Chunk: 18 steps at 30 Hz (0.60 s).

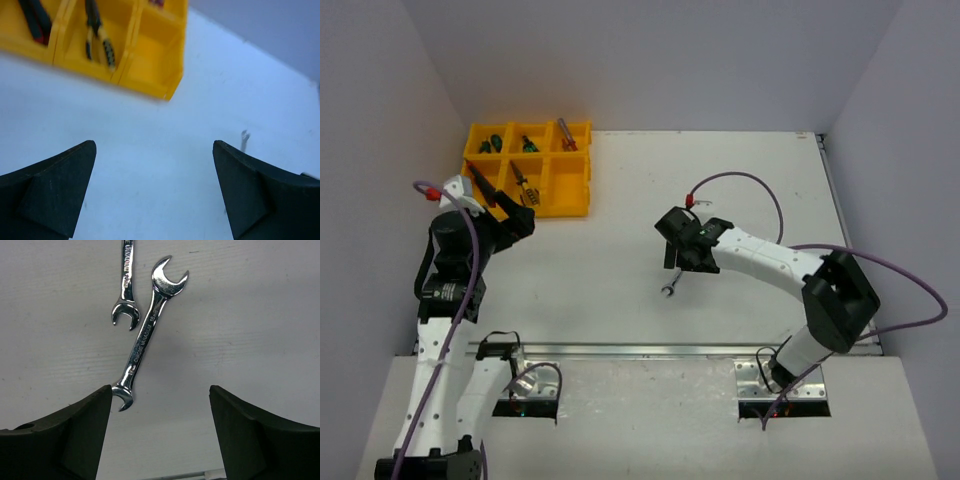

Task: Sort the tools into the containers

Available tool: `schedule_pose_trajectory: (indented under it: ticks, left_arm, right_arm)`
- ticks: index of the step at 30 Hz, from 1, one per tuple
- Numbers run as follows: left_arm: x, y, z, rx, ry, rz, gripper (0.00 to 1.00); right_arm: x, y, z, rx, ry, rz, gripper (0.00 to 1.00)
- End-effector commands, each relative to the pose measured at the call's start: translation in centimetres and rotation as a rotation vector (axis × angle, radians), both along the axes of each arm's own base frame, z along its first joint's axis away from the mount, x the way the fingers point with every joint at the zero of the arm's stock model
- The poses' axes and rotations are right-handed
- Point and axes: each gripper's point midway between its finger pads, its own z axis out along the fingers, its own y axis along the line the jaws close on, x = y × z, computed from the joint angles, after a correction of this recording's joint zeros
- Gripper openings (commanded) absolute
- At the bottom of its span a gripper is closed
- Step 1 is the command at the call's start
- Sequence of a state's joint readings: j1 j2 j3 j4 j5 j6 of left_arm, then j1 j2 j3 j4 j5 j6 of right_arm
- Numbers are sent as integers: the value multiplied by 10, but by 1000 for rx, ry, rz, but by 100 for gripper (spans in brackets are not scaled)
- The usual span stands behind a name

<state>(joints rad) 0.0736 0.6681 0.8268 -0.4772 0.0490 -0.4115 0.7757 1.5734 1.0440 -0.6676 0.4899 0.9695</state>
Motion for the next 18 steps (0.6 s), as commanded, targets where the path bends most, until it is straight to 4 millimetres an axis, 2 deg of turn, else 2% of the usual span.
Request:
schedule_pose_trajectory:
  ticks: [1, 7, 11, 18]
  left_arm:
    - [-12, -14, -13, 21, 21, -72, 100]
    - [-13, -18, -15, 12, -5, -90, 100]
    - [-12, -21, -15, 10, -4, -108, 100]
    - [-14, -22, -13, 9, -20, -109, 100]
  right_arm:
    - [15, 3, -7, -15, 3, -161, 65]
    - [24, 11, -30, -31, 50, -205, 64]
    - [28, 9, -49, -50, 90, -224, 60]
    - [22, 4, -83, 17, 152, -229, 55]
